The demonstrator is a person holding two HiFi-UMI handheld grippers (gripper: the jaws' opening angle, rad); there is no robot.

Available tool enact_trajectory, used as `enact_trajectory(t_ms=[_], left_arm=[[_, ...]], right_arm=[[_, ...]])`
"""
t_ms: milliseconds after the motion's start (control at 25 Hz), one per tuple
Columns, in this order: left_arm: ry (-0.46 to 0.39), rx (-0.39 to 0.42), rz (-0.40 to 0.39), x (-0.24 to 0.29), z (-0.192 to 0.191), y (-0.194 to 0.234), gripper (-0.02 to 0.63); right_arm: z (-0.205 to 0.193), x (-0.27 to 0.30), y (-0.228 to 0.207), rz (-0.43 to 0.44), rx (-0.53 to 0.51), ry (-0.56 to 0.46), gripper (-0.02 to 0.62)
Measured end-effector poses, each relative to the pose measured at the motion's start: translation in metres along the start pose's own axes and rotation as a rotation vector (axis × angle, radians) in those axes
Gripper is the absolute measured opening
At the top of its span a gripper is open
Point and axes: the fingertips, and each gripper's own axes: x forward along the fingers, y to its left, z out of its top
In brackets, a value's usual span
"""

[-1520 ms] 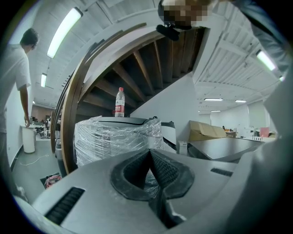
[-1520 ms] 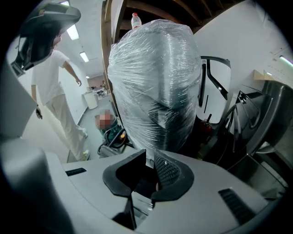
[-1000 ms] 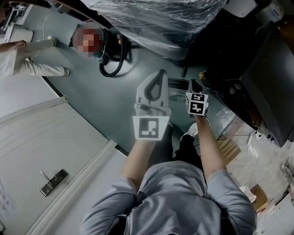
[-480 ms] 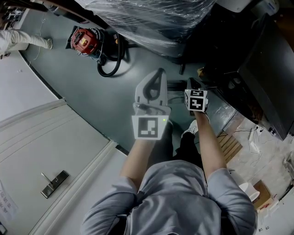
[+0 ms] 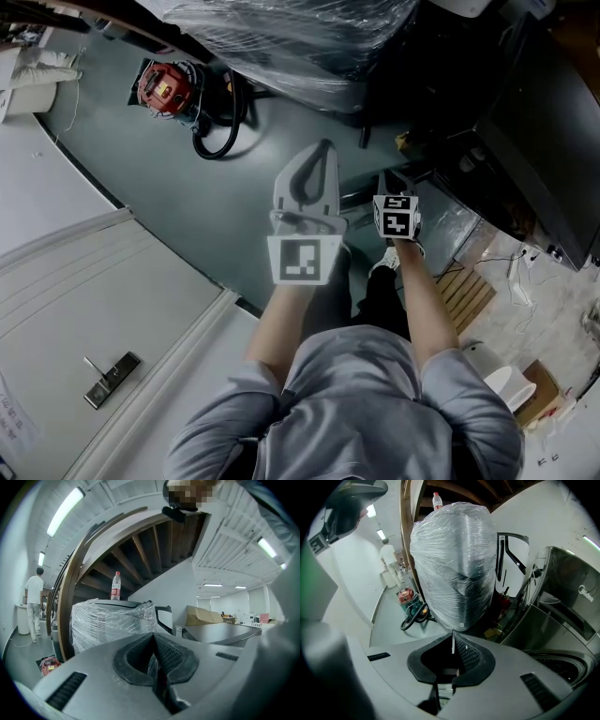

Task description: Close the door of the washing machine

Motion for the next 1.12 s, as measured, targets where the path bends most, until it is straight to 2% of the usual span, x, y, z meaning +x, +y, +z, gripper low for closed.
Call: enact_trajectory(t_ms=[320,800,1120], left_arm=[[0.001,-0.014,-0.038,0.001,0.0,-0.028,-0.002],[0.001,-0.005,-0.119,0.011,0.001,-0.08,-0.002],[0.002,0.0,-0.173,0.017,0.003,-0.119,-0.002]], right_arm=[[-0.029,-0.024,-0.004,0.0,-0.048,0.041,0.011],[-0.061,-0.053,-0.013,-0.002,-0.181,0.057,0.009],[-0.081,-0.077,-0.034,-0.022,-0.166,0.058,0.006]])
